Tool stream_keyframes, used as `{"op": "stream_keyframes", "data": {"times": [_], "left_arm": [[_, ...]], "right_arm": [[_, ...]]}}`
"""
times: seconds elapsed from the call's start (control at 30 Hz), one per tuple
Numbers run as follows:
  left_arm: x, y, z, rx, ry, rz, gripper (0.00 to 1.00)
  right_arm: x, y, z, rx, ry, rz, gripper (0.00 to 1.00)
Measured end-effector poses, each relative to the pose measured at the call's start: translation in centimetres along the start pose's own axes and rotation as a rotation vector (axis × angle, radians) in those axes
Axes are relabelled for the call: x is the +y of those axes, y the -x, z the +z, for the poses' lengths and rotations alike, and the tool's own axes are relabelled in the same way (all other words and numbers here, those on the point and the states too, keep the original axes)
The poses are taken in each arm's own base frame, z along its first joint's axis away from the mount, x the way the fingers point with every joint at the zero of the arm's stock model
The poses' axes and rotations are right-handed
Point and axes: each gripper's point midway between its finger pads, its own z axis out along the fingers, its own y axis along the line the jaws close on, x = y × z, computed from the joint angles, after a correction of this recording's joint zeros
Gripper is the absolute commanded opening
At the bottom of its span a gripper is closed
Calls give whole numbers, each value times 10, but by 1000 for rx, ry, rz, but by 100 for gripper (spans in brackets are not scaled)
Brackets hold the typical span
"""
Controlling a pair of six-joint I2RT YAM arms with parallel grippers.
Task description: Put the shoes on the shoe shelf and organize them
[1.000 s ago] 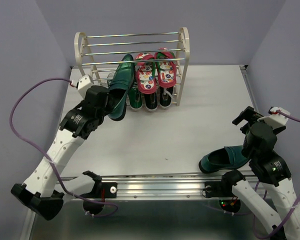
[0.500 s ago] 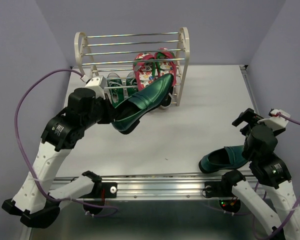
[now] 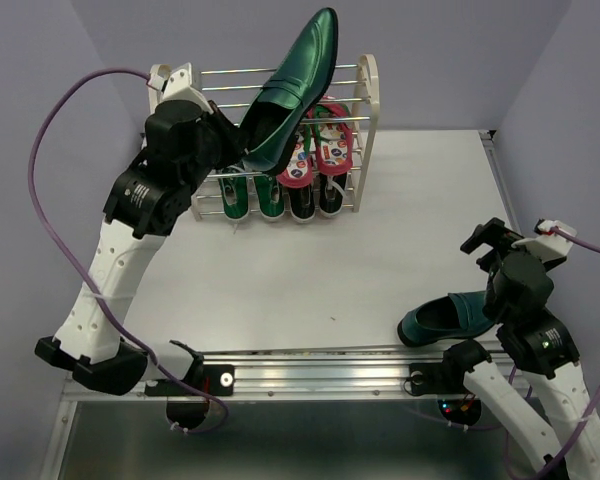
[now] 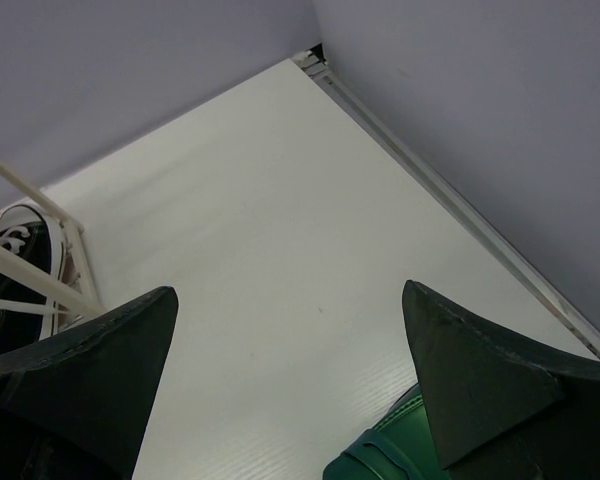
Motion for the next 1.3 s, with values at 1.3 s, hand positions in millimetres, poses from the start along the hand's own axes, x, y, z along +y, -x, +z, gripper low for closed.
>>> {"op": "stream_keyframes", "data": {"times": [1.3], "left_arm": [[-50,-10,107,-173,180,-249,0]], "right_arm": [[-4,5,-6,-38,21,56,100]]}}
